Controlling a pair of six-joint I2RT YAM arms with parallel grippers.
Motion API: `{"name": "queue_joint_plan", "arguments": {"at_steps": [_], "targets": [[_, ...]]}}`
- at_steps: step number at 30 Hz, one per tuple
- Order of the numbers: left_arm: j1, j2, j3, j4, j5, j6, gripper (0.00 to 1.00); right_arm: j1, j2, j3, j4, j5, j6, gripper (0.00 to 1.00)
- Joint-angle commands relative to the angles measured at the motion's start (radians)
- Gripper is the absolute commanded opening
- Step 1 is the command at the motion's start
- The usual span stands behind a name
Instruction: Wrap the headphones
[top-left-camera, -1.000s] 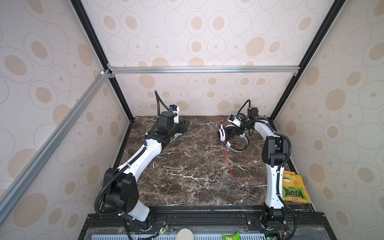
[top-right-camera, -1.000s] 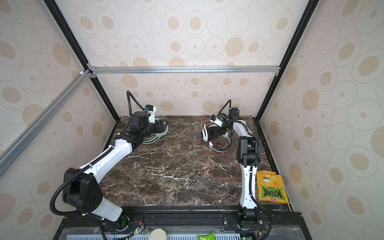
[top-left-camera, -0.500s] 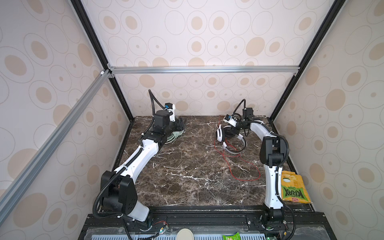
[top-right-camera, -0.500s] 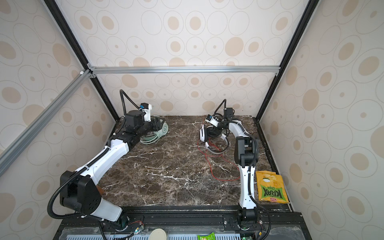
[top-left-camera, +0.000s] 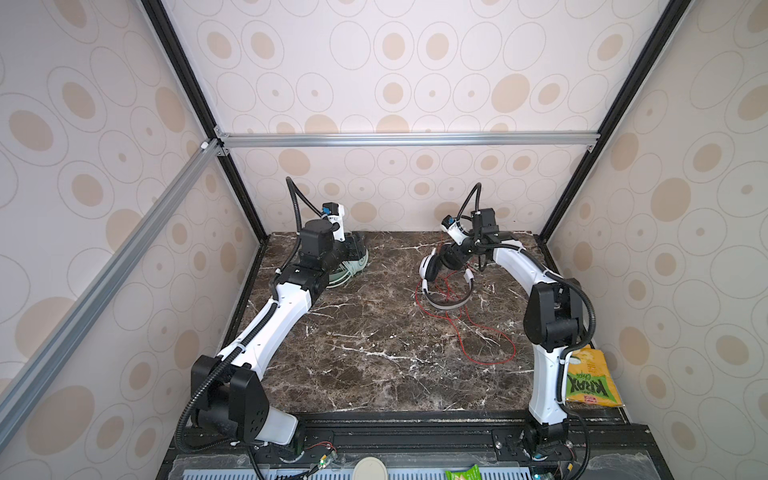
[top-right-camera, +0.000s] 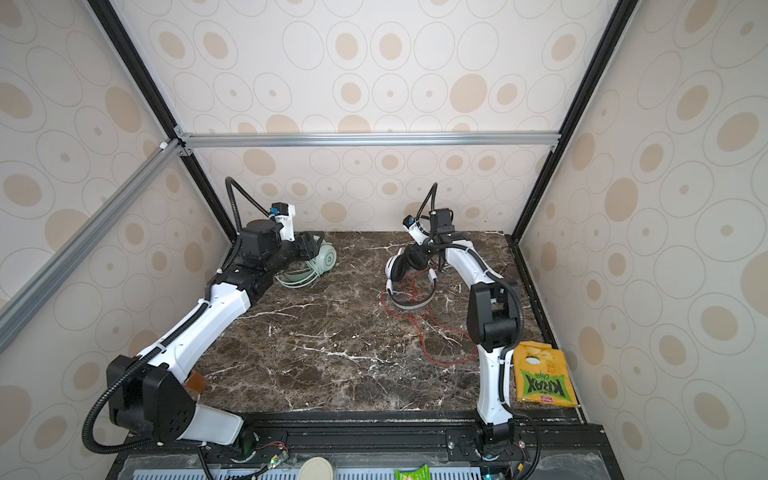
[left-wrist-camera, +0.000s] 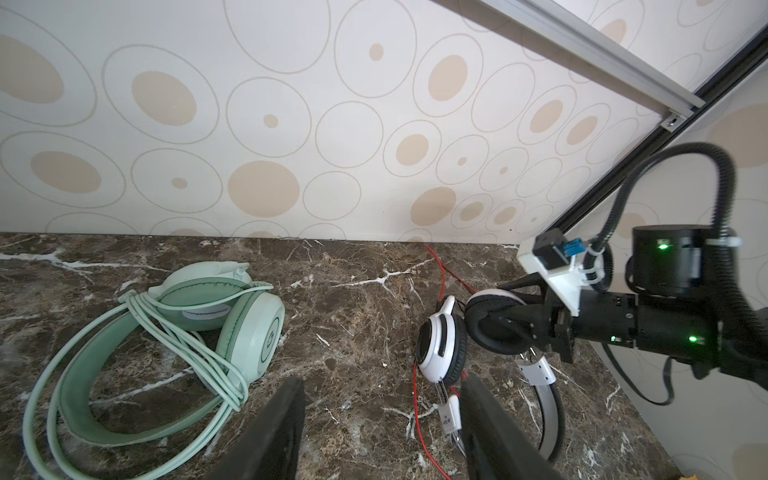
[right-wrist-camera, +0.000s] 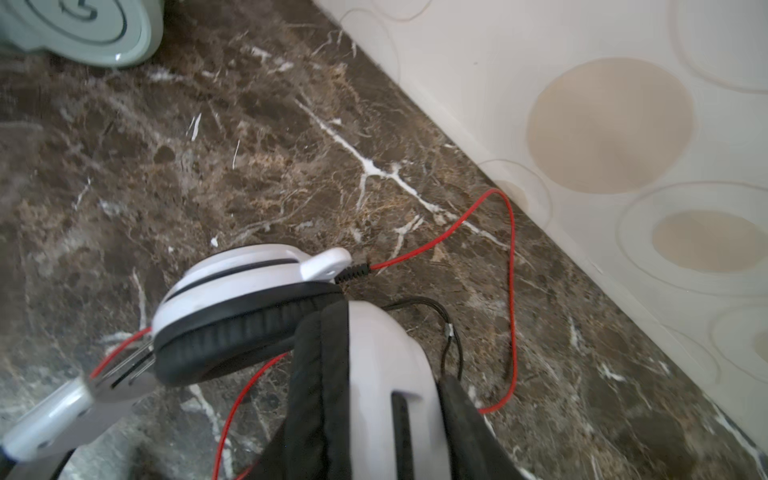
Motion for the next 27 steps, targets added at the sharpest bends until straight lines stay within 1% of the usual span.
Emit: {"name": "queue_joint_plan", "arguments": {"at_steps": [1,3,7,9,11,13,16,19,24,27], "targets": [[0.005,-0.028,0.004,0.018,-0.013,0.014,0.6,-0.007,-0.103,0.034,-0.02,0.085,0.259,0.39],[0.004,-0.03,0.003,0.017,-0.015,0.014,0.6,-0.004,-0.152,-0.009,-0.018,0.063,0.343,0.38],[0.004,-0.032,0.003,0.016,-0.016,0.014,0.6,0.028,-0.263,-0.16,0.054,0.008,0.556,0.36],[0.004,-0.031,0.005,0.013,-0.019,0.016,0.6,0.068,-0.32,-0.257,0.129,0.017,0.645,0.38],[0.005,-0.032,0.008,0.008,-0.024,0.019,0.6,0.138,-0.367,-0.355,0.224,0.034,0.702,0.39],[0.005,-0.034,0.011,0.004,-0.033,0.026,0.6,0.213,-0.393,-0.419,0.291,0.065,0.749,0.4],[0.007,-0.044,0.012,-0.001,-0.053,0.038,0.6,0.314,-0.385,-0.466,0.344,0.105,0.816,0.41],[0.006,-0.055,0.01,-0.004,-0.07,0.048,0.6,0.4,-0.373,-0.53,0.408,0.184,0.867,0.41],[0.009,-0.074,0.012,-0.011,-0.094,0.062,0.6,0.477,-0.343,-0.668,0.562,0.285,0.952,0.41],[0.008,-0.085,0.007,-0.011,-0.113,0.072,0.6,0.509,-0.325,-0.731,0.622,0.376,1.0,0.43]]}}
